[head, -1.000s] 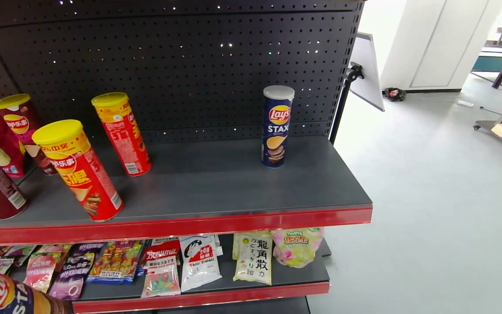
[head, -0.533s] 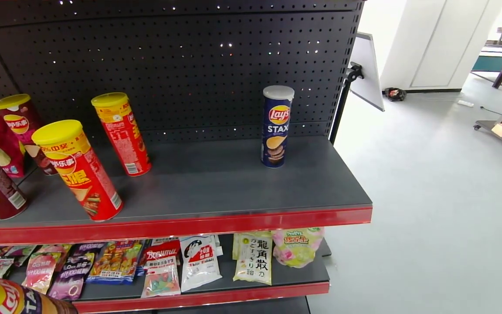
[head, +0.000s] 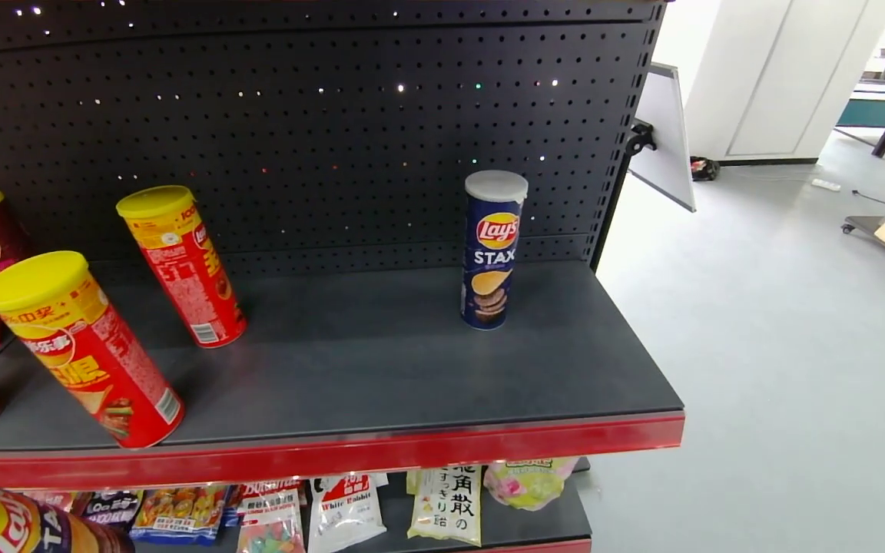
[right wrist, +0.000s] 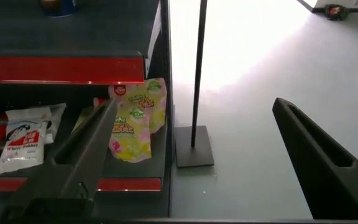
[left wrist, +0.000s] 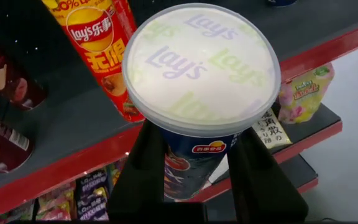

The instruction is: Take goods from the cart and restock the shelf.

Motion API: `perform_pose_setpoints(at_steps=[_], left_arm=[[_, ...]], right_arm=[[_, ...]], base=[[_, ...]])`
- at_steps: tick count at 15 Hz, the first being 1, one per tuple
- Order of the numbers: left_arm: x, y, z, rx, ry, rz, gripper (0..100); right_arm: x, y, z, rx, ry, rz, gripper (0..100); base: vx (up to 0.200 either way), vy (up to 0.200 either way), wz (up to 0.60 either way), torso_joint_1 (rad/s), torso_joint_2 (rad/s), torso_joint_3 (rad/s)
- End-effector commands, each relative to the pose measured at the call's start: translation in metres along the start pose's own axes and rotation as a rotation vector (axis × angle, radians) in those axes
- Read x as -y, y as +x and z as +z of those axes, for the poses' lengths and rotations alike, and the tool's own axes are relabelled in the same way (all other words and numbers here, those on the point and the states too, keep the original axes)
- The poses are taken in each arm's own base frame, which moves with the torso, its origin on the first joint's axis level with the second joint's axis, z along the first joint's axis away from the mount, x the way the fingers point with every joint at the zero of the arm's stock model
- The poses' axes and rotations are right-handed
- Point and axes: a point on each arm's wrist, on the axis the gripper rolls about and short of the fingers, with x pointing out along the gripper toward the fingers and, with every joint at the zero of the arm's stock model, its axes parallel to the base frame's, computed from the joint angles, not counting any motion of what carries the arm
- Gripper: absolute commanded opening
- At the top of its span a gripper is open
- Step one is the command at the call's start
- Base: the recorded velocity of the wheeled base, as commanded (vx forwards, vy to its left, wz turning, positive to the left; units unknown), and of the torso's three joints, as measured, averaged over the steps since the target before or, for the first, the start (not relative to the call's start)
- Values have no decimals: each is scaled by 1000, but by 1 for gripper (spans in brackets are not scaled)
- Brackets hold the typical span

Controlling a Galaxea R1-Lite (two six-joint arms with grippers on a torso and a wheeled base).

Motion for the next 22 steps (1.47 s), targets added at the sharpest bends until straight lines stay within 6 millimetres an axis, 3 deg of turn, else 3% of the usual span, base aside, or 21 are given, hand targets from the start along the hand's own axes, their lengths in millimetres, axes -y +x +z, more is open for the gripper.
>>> perform_pose_setpoints(at_steps=[1, 4, 6, 8, 9, 13, 14, 16, 18, 20, 22], left_arm=[[0, -1, 0, 9, 5, -9, 0], [-1, -8, 6, 73, -35, -99, 0], [-6, -16, 25, 84, -160, -151, 0], [-9, -19, 38, 25, -218, -173, 0], [-9, -16, 39, 6, -229, -176, 0], [-9, -12, 36, -49, -270, -184, 0], [-8, -7, 32, -73, -273, -179, 0], [-10, 0, 36, -55, -267, -170, 0], [-11, -3, 41, -57, -268, -180, 0], [-12, 1, 47, -85, -273, -200, 0], [-14, 4, 52, -87, -274, -202, 0]], right_arm=[[0, 0, 0, 0, -5, 2, 100], [-1, 0, 1, 8, -19, 43, 100], [0, 4, 58, 15, -11, 129, 100], [1, 19, 91, -31, -2, 195, 100], [1, 27, 91, -75, -4, 256, 100], [-8, 101, 119, -209, 6, 409, 100], [-15, 142, 124, -180, 2, 442, 100], [-25, 193, 125, -148, 10, 545, 100], [-34, 237, 139, -139, 40, 656, 100], [-49, 275, 149, -118, 37, 735, 100], [-64, 293, 147, -128, 39, 825, 100]], base=[[0, 0, 0, 0, 0, 0], [0, 0, 0, 0, 0, 0], [0, 0, 0, 0, 0, 0], [0, 0, 0, 0, 0, 0], [0, 0, 0, 0, 0, 0], [0, 0, 0, 0, 0, 0], [0, 0, 0, 0, 0, 0], [0, 0, 0, 0, 0, 0], [0, 0, 0, 0, 0, 0], [0, 0, 0, 0, 0, 0], [0, 0, 0, 0, 0, 0]])
